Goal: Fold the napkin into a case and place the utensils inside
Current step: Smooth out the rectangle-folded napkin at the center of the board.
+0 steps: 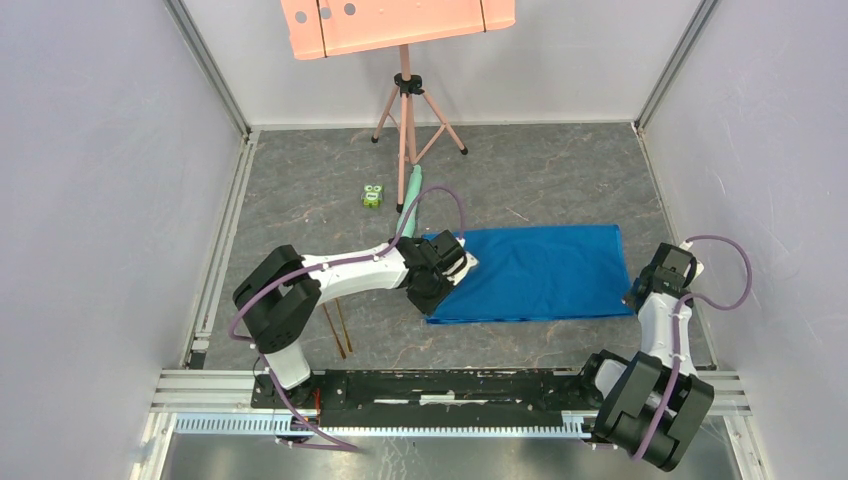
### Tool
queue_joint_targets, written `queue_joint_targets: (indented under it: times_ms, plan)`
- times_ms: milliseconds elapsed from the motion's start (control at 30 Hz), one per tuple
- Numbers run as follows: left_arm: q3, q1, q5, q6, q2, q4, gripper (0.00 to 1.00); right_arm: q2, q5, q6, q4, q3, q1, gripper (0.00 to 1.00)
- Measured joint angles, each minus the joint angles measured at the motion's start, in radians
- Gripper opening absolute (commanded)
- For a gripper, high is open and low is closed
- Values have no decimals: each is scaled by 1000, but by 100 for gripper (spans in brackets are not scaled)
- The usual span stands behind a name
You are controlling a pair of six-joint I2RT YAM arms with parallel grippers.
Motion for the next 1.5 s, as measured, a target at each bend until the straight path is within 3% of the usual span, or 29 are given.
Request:
queue_joint_targets:
  times_ms: [200,467,567,700,833,967,1100,1500]
  plan:
    - [0,-6,8,0,0,4,25,34,1,5,17,-4,0,2]
    - [-1,-7,21,-10,-19,-31,58,11,-2,-8,-8,6,0,62]
    - [-2,3,10,-33,-116,-63,71,-64,-4,-31,-30,42,21,78]
    - [30,46,2,-76,-225,-59,72,-63,-52,-69,19,135,117,88]
    - [103,101,4,-134,-163,25,70,134,-237,-93,150,237,201,89]
    - [145,137,-14,-187,-21,175,69,405,-435,-94,295,311,215,87]
    - [156,171,-63,-217,97,270,68,577,-531,-99,342,357,214,86]
    - [157,241,-220,-258,221,417,69,692,-528,-140,417,399,171,87]
